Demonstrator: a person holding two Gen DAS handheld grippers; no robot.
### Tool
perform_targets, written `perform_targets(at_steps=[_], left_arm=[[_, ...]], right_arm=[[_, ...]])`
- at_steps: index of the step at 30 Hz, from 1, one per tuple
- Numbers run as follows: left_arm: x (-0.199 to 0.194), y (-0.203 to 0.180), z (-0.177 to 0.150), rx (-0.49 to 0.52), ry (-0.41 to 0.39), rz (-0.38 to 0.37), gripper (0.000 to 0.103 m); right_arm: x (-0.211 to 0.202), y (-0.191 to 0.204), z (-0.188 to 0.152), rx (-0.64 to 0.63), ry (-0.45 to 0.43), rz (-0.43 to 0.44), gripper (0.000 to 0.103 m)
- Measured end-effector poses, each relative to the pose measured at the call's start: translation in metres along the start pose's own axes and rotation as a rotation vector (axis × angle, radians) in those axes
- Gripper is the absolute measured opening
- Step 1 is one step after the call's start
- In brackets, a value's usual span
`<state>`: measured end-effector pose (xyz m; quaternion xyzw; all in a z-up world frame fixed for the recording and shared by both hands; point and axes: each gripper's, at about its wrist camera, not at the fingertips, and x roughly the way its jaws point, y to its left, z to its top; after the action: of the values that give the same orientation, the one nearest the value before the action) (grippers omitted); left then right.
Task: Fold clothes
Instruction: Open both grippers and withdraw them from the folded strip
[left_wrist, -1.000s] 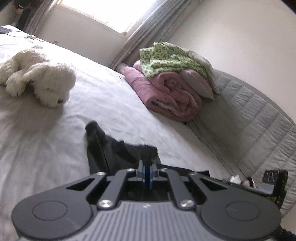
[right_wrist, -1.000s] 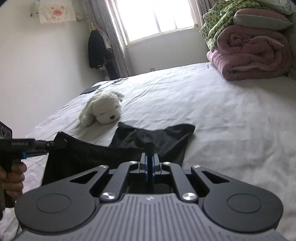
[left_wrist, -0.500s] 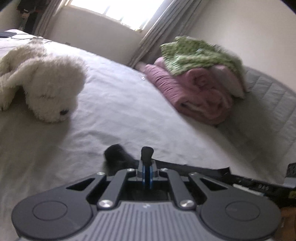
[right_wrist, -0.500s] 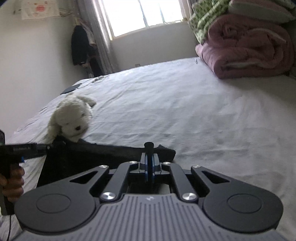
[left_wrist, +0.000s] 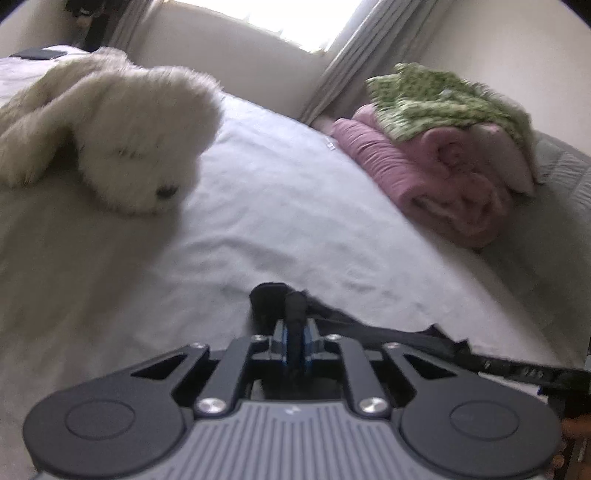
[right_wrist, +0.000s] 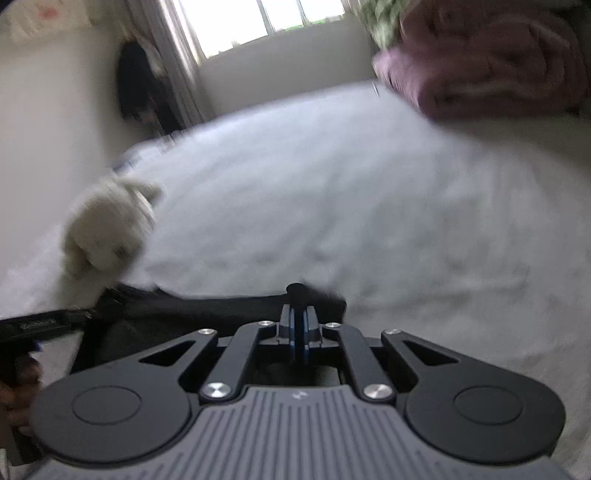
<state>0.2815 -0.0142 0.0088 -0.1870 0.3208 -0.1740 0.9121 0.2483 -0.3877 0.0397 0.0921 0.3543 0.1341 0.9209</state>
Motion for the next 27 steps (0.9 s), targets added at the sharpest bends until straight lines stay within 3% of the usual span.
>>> perform_targets(at_steps=[1,3,5,7,10,12,18,23,27], left_arm=[[0.0,0.001,0.001,-0.013,0.0,0.003,0.013],[-0.005,0.002,0.006,-0.049,-0.003,0.01,0.019],[-0.017,0.004,0.013,-0.078,-0.035,0.031,0.039],[-0.035,0.008,0.018,-0.105,-0.064,0.041,0.045],[-0.067,0.012,0.022,-0.13,-0.095,0.048,0.044],[-0.092,0.004,0.012,-0.093,-0.092,0.051,0.044],[-0.161,-0.032,-0.052,0.06,-0.041,0.085,0.044],[-0.197,-0.06,-0.091,0.157,0.02,0.105,0.045],[-0.211,-0.074,-0.118,0.22,0.037,0.103,0.047]], right_arm=[[0.004,0.001,-0.003,0.001,0.007,-0.017,0.007],[0.003,0.004,-0.004,0.003,0.005,-0.036,0.018],[-0.007,0.005,-0.003,0.008,0.004,-0.07,0.021],[-0.026,0.007,-0.004,-0.021,-0.018,-0.108,0.021],[-0.061,0.004,-0.01,-0.023,-0.046,-0.123,0.021],[-0.086,0.003,-0.017,-0.016,-0.051,-0.12,0.021],[-0.161,0.019,-0.059,0.044,-0.03,-0.043,0.022],[-0.2,0.049,-0.094,0.005,0.007,0.028,0.022],[-0.207,0.066,-0.115,-0.03,0.018,0.079,0.023]])
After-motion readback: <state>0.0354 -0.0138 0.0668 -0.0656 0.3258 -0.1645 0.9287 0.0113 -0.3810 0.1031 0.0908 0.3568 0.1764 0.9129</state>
